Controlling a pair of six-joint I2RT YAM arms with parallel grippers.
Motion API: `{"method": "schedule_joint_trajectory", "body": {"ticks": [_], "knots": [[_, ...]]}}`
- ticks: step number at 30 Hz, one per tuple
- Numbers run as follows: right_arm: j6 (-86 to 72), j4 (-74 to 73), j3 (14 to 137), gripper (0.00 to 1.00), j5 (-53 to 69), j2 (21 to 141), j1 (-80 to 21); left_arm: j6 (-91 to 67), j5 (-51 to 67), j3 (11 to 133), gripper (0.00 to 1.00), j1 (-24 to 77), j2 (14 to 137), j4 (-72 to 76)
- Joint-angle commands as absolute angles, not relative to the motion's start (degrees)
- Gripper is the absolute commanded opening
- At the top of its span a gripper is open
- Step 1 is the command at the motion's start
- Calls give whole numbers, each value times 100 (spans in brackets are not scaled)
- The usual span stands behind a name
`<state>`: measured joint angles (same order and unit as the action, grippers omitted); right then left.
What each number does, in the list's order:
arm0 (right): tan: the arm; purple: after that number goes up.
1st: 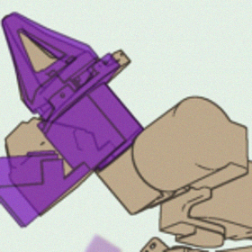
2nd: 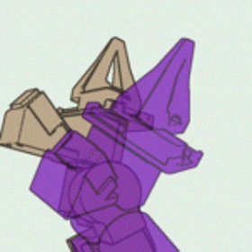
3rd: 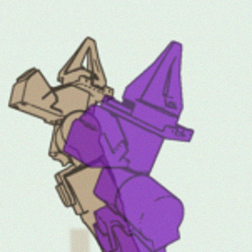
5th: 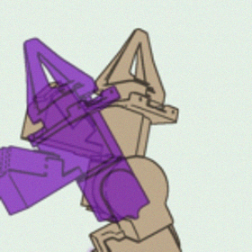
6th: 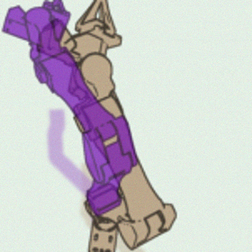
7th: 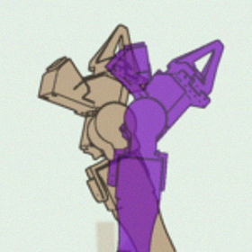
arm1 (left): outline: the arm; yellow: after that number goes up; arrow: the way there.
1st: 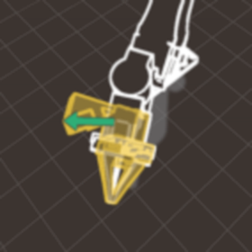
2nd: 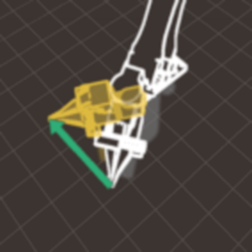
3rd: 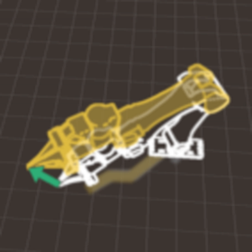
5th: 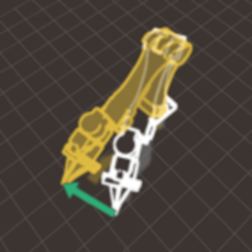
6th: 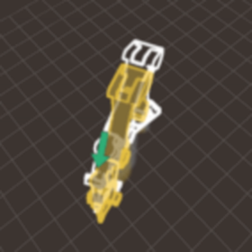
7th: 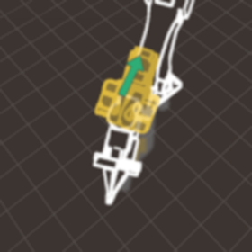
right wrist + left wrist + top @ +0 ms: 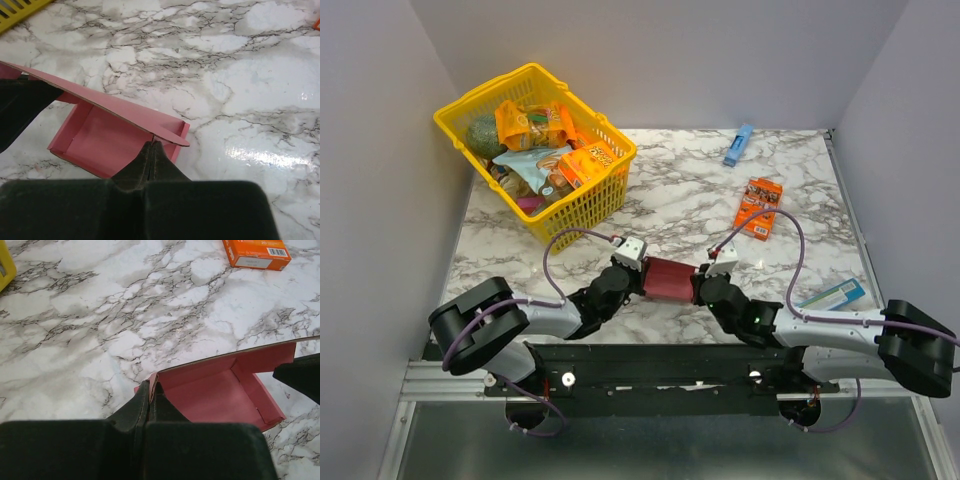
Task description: Fold the paper box
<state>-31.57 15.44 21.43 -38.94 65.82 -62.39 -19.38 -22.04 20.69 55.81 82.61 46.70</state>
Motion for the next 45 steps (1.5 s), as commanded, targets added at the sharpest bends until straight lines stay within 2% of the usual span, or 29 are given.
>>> {"method": "schedule_joint_trajectory", "body": {"ticks": [1,19,33,39,41,43,45], "knots": [[-3797,1021,2338,1,-3753,6785,-6416,-2627,-1872,1951,0,5968,8560,4527],[-5194,-1080,2883,1,-4157,7093,-6776,-3112,-2417,2118,0,6425,8464,3078],[-5511,-1389,2997,1,-4157,7321,-6847,-2953,-2399,2197,0,6601,8455,2760],[-5117,-1415,3146,1,-4061,6979,-6891,-2795,-2724,2241,0,6601,8262,2515],[-5028,-1590,3269,4,-3991,6752,-6891,-2559,-2865,2285,0,6600,8122,2383],[-4957,-1896,3444,15,-3964,6593,-6891,-2209,-3102,2373,0,6601,8008,2154],[-4661,-1934,3489,35,-3938,6304,-6882,-1926,-3260,2408,0,6583,7954,2083]]}}
